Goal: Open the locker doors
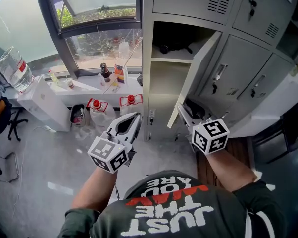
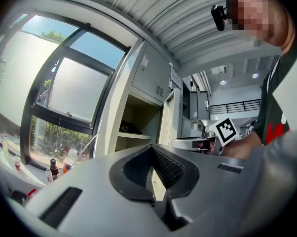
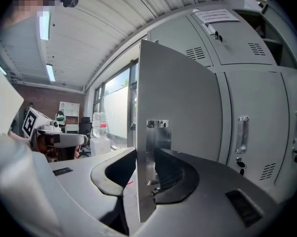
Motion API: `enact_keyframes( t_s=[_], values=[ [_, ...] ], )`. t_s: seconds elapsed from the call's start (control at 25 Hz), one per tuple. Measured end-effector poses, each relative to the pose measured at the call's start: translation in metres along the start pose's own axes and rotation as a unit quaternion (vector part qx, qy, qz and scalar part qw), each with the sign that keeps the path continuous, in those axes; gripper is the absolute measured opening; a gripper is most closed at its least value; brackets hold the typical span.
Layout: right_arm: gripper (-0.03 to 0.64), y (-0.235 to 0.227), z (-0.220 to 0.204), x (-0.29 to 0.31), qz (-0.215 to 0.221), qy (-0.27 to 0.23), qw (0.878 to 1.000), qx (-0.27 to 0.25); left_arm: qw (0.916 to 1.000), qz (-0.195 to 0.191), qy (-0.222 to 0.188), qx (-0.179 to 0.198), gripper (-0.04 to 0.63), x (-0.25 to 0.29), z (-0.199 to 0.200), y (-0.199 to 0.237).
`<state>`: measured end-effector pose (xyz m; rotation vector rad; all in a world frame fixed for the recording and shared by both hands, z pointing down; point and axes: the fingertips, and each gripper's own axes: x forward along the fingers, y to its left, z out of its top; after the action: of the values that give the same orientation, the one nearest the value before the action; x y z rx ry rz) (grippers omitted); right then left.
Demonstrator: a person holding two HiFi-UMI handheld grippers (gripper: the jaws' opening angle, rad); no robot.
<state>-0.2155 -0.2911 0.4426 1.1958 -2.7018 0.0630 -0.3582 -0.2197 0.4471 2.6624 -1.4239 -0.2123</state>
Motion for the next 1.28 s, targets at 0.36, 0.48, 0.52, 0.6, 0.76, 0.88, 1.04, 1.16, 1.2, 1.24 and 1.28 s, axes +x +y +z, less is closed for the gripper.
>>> enact_keyframes(
  t_s=[0.36,0.48,0.52,0.6,0.76,0.88,1.04,1.16,1.2,1.24,1.28],
  values=[
    [0.138,-0.014,-0.008,-0.037,0.027,-0.001,1.000,0.001,0.9996,0.029,-0.004,-0.001,0.006,-0.024,-0.001,-0.052],
    [0.138,-0.020,-0.010,-0.048,0.031,0.002,1.000,0.005,0.9996,0.027,-0.006,0.008,0.006,-0.024,0.005,-0.072],
    [0.138,-0.023,-0.011,-0.052,0.031,0.002,0.999,0.007,0.9996,0.027,-0.006,0.009,0.006,-0.023,0.006,-0.078],
    [0.138,-0.028,-0.013,-0.061,0.032,0.004,0.999,0.010,0.9996,0.025,-0.006,0.012,0.006,-0.023,0.008,-0.089],
    [0.138,-0.040,-0.017,-0.079,0.033,0.007,0.999,0.015,0.9996,0.021,-0.004,0.017,0.006,-0.020,0.009,-0.105],
    [0.127,-0.047,-0.019,-0.091,0.034,0.004,0.999,0.020,0.9997,0.017,0.000,0.019,0.006,-0.016,0.008,-0.116],
    [0.124,-0.059,-0.023,-0.103,0.032,0.004,0.999,0.025,0.9998,0.009,0.004,0.019,0.006,-0.008,0.006,-0.130],
    [0.124,-0.068,-0.024,-0.112,0.026,0.005,0.999,0.028,0.9998,0.004,0.007,0.019,0.006,-0.003,0.006,-0.138],
    [0.124,-0.071,-0.025,-0.115,0.024,0.005,0.999,0.029,0.9998,0.003,0.007,0.019,0.006,-0.002,0.006,-0.140],
    [0.123,-0.074,-0.025,-0.118,0.021,0.005,0.999,0.030,0.9998,0.002,0.008,0.018,0.006,0.000,0.006,-0.142],
    [0.123,-0.078,-0.025,-0.121,0.018,0.004,0.999,0.031,0.9998,0.001,0.009,0.018,0.006,0.001,0.006,-0.144]
  ],
)
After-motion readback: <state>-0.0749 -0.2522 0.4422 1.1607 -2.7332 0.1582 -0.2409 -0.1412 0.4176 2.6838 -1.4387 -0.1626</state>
